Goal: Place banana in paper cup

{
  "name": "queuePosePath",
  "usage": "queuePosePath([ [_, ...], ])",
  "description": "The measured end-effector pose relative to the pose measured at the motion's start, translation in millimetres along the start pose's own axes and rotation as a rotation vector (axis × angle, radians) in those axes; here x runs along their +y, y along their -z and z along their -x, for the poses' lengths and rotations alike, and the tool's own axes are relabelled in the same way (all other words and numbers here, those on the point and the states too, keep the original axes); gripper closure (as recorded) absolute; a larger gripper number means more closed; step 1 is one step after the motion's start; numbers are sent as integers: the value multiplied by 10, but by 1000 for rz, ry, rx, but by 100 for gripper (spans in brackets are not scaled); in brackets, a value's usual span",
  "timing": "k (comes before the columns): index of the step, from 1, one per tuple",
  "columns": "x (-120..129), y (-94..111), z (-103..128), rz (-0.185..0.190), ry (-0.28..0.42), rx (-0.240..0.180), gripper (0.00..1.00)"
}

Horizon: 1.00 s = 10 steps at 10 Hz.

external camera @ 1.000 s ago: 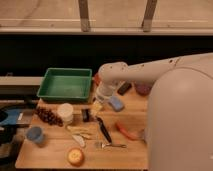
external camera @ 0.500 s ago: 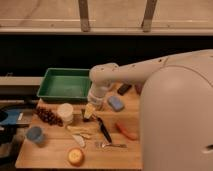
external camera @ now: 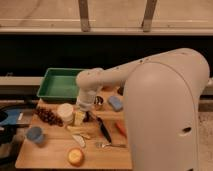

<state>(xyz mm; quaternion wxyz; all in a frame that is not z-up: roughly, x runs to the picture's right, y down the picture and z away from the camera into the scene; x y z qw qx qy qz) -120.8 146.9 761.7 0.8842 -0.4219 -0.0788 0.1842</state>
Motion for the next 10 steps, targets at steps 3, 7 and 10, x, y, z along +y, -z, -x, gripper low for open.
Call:
queuePosePath([
  [3,114,-187,-9,54,16,16,32],
  [7,298,-432,11,123,38,35,32],
  [10,367,-574,-3,158,40,48,32],
])
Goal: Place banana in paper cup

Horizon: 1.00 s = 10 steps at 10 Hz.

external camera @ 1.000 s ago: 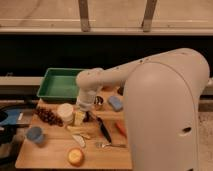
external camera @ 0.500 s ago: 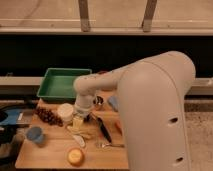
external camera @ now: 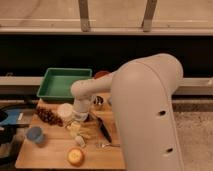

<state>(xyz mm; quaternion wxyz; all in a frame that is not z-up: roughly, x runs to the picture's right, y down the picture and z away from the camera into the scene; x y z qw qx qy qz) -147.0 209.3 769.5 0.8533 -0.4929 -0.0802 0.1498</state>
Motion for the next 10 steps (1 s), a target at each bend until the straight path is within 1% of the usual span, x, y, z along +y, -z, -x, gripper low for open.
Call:
queuePosePath([
  [1,24,-62,9,12,3,7,32],
  [2,26,-120,-8,16,-2,16,32],
  [3,-1,-186,-39,15,-11,23,36],
  [4,-34,-274,-69,13,-18,28,45],
  [6,-36,-349,-84,7,-26,43,67],
  [7,-38,-357,-94,4,-29,46,75],
  [9,-34,-328,-97,-12,-33,45,96],
  [10,-40,-278,-101,-22,-35,36,99],
])
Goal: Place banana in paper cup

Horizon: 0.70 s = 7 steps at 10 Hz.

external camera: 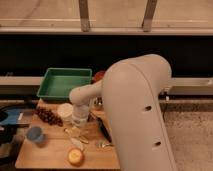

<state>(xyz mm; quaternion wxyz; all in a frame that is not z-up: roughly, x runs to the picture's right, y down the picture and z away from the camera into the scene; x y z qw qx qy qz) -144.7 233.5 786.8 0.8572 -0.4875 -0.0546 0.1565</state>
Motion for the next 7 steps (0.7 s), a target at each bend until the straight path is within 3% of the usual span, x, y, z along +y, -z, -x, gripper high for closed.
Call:
queuePosePath([
  [3,-57,331,-19,-49,-11,-53,100],
  [7,-286,871,-118,-144,-44,-147,100],
])
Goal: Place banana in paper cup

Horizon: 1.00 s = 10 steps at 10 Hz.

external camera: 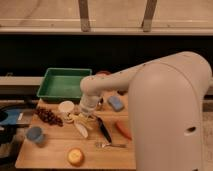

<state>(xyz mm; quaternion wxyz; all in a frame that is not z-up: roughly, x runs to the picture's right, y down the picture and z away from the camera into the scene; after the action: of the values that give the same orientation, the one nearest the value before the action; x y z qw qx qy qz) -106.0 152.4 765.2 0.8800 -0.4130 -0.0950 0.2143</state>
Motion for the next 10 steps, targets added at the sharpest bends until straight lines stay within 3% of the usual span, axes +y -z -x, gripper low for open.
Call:
queuePosePath([
  [3,-185,331,-36,-71,-26,-69,100],
  [7,-372,640,66,-125,-34,-173,100],
  [10,-382,833,163,-160,-22,-221,100],
])
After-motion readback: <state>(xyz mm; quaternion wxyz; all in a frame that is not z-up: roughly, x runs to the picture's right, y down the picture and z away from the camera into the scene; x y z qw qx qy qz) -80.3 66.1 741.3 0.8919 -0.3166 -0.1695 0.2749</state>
